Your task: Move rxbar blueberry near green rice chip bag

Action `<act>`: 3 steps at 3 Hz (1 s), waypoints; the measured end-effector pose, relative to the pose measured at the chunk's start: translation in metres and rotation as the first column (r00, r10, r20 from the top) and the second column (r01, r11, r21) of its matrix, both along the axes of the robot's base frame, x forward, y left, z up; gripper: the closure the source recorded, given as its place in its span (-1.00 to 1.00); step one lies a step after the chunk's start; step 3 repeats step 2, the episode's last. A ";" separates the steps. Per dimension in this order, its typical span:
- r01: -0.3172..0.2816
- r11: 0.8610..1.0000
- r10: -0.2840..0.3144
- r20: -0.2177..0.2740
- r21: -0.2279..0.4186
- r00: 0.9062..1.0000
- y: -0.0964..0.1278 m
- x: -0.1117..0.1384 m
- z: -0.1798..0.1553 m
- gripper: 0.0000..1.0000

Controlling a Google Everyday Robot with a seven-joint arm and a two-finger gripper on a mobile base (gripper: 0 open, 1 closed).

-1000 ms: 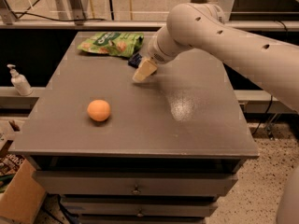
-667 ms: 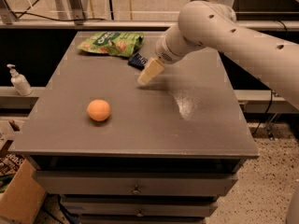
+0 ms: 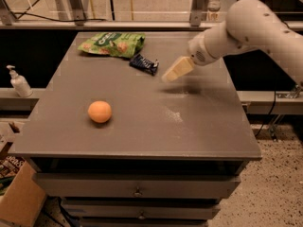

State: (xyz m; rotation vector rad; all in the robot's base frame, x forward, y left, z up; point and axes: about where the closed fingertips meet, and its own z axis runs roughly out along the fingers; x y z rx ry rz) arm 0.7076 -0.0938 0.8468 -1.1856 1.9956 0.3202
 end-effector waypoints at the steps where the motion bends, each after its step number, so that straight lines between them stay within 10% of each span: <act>1: 0.065 0.992 -0.060 -0.049 0.107 0.997 -0.054 -0.010 0.004 -1.00; 3: 0.065 0.992 -0.060 -0.049 0.107 0.997 -0.054 -0.010 0.004 -1.00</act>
Offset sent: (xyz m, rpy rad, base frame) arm -0.0079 -0.0443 0.0023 0.0868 0.0389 -0.0496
